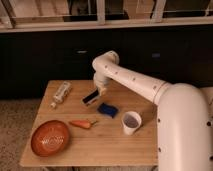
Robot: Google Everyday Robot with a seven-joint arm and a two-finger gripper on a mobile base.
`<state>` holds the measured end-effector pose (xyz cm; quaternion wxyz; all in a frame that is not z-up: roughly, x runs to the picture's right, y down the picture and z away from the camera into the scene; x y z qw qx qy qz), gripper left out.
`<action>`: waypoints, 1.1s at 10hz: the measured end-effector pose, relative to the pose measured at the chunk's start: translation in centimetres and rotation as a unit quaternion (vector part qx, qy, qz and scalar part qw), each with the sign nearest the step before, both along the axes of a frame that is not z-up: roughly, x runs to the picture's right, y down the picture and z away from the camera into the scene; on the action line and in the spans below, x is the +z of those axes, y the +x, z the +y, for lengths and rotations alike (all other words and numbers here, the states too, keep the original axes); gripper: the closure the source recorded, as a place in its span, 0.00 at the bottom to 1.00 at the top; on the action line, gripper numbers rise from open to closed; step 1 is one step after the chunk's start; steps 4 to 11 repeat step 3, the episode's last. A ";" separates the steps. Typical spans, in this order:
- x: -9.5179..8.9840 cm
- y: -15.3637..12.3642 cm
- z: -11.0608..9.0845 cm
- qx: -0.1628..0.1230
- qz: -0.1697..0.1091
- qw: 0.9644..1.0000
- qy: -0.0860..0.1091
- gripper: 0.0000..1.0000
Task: Place the eraser on the white sponge
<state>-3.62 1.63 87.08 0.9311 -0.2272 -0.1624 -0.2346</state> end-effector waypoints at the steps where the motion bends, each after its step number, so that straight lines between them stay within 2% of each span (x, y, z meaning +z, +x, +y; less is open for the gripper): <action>1: -0.4 -0.2 0.1 -0.001 -0.001 1.000 0.002 0.99; 3: -1.2 0.7 -0.3 -0.004 -0.004 1.000 0.004 0.99; 11: -1.2 0.7 -0.3 -0.004 -0.004 1.000 0.004 0.99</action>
